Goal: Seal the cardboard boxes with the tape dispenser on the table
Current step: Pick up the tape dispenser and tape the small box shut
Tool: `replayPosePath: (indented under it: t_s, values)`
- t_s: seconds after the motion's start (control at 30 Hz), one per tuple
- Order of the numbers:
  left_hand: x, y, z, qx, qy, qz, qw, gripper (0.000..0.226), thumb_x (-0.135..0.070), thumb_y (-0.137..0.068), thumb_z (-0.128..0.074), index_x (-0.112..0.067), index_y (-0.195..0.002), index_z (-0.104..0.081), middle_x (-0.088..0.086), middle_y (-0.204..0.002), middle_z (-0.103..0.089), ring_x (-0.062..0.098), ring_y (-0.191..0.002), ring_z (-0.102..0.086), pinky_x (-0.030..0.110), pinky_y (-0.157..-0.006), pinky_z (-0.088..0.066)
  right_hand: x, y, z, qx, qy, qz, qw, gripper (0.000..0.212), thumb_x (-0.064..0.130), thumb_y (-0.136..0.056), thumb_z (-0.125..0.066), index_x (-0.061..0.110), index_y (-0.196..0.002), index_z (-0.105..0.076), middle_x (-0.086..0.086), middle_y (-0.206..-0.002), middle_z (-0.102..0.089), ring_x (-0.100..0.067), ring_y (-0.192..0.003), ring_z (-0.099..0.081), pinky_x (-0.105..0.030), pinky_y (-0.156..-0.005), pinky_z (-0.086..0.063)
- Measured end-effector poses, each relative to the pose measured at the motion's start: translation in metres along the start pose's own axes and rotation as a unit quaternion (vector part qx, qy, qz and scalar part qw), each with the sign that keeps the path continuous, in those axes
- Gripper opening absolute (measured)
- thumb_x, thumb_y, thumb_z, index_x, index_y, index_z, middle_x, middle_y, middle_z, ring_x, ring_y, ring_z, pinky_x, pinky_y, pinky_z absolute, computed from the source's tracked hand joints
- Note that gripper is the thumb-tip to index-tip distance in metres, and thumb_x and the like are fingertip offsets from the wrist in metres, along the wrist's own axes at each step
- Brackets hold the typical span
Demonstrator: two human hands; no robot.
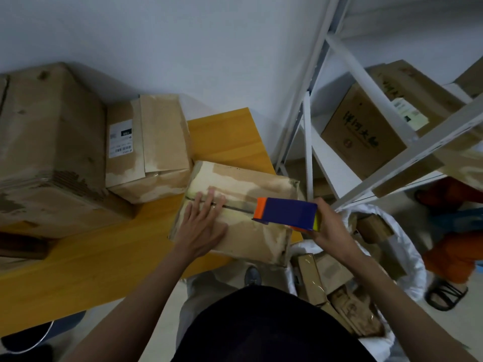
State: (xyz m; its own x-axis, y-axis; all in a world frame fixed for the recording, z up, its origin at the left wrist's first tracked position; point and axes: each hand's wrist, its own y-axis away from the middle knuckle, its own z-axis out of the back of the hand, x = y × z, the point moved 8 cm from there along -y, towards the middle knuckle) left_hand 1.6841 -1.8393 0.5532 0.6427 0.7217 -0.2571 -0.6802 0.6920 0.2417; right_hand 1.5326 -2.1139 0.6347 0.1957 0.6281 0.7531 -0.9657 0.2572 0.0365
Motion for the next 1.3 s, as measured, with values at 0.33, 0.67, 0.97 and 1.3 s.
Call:
replayPosePath:
  t_s: [0.33,0.67,0.97,1.3]
  values:
    - [-0.024,-0.001,0.005,-0.023,-0.080,-0.040,0.996,0.074,-0.058,-0.098,-0.022,-0.022,-0.161,-0.009,0.004,-0.168,0.014,0.029,-0.153,0.017,0.057,-0.124,-0.002,0.004,0.000,-0.012,-0.012,0.018,0.024,0.999,0.046,0.018,-0.080,-0.084,0.020,-0.114,-0.052,0.003,-0.108,-0.061,-0.008,-0.099,-0.057,-0.022,-0.078,-0.046]
    - [-0.068,-0.008,-0.020,0.015,-0.002,-0.047,0.999,0.082,-0.063,-0.095,-0.027,-0.027,-0.161,0.006,-0.003,-0.167,0.018,0.025,-0.153,0.018,0.048,-0.123,0.003,-0.002,-0.011,-0.020,0.000,-0.002,0.020,1.000,0.050,0.024,-0.081,-0.084,0.021,-0.119,-0.052,0.004,-0.113,-0.060,-0.012,-0.106,-0.059,-0.044,-0.082,-0.055]
    - [-0.055,-0.019,-0.012,0.036,-0.036,-0.024,0.998,0.084,-0.073,-0.091,-0.014,-0.032,-0.158,0.015,-0.006,-0.166,0.023,0.025,-0.152,0.021,0.057,-0.123,-0.001,0.000,-0.023,-0.020,-0.013,0.007,0.002,1.000,0.056,0.037,-0.080,-0.084,0.029,-0.119,-0.044,0.004,-0.116,-0.061,-0.009,-0.105,-0.060,-0.039,-0.082,-0.058]
    - [-0.053,-0.020,-0.012,0.036,-0.063,-0.021,0.997,0.082,-0.076,-0.090,-0.010,-0.036,-0.158,0.015,-0.010,-0.164,0.025,0.021,-0.152,0.023,0.057,-0.122,0.000,-0.008,0.002,0.005,-0.043,0.016,0.008,0.999,0.051,0.027,-0.082,-0.082,0.023,-0.121,-0.049,0.004,-0.114,-0.061,-0.009,-0.101,-0.061,-0.040,-0.081,-0.057]
